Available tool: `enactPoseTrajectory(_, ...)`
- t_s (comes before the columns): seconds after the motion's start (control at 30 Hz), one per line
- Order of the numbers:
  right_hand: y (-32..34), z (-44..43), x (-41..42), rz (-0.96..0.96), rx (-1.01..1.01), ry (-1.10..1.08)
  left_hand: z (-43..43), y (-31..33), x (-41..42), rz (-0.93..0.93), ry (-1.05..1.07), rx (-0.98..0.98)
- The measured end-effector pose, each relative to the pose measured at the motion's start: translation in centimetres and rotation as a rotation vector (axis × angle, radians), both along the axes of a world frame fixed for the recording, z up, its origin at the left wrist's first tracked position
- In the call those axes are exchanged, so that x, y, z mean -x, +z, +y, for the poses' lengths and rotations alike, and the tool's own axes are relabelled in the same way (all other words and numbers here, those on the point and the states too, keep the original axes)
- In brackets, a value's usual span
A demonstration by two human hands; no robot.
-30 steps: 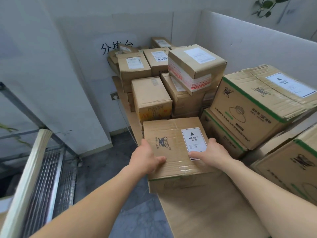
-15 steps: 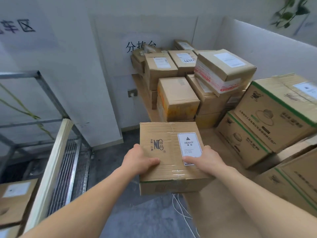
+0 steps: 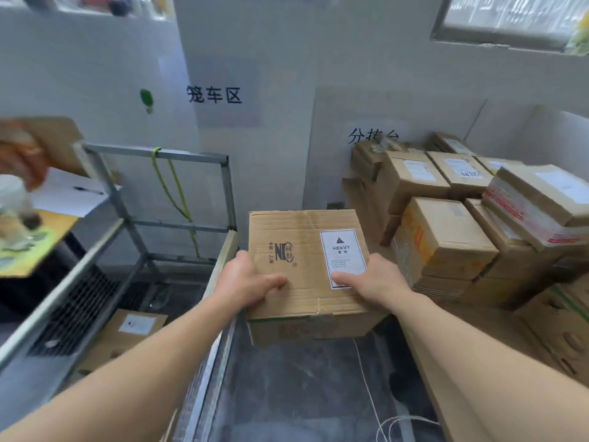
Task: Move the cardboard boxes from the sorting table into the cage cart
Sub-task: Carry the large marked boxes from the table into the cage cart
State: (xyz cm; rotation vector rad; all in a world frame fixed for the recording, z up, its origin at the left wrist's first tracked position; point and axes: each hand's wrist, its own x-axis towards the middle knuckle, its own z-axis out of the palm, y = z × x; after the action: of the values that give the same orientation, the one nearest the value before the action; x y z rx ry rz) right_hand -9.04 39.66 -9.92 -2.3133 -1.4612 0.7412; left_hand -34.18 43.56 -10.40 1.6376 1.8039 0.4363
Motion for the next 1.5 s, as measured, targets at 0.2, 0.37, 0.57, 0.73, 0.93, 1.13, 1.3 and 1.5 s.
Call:
enactPoseTrajectory(0.2, 2.5, 6.3, 7.2, -0.014, -0.087, 0.176, 2.4, 2.2, 7.7, -0.01, 0.155, -0.068)
enactPoseTrajectory(0.37, 3.0, 12.1, 11.9, 0.026, -0.108, 0.308, 4.8, 2.4, 12.5, 0.0, 0.284, -0.085)
enactPoseTrajectory(0.57, 2.1, 19.6, 16.3, 0.085, -0.09, 0.475, 8.1, 1.8, 16.3, 0.014, 0.452, -0.07)
enactPoseTrajectory(0.73, 1.2, 26.1, 18.8, 0.087, -0.067, 0.651, 10.8, 0.7, 17.2, 0.003, 0.59, -0.055)
enactPoseTrajectory(0.93, -0.3, 31.4, 21.1, 0.08, -0.026, 0.802, 12.3, -1.4, 17.4, -0.035, 0.731, -0.041)
enactPoseTrajectory(1.13, -2.2, 33.9, 24.4, 0.08, 0.033, 0.93, 13.0, -3.9, 19.0, -0.071, 0.82, 0.035)
enactPoseTrajectory(1.3, -4.2, 36.3, 27.8, 0.053, 0.079, 0.997, 14.3, -6.6, 21.1, -0.111, 0.841, 0.12)
enactPoseTrajectory(1.5, -6.9, 40.4, 33.2, -0.024, 0.119, 1.015, 16.9, -9.8, 25.0, -0.18, 0.889, 0.145)
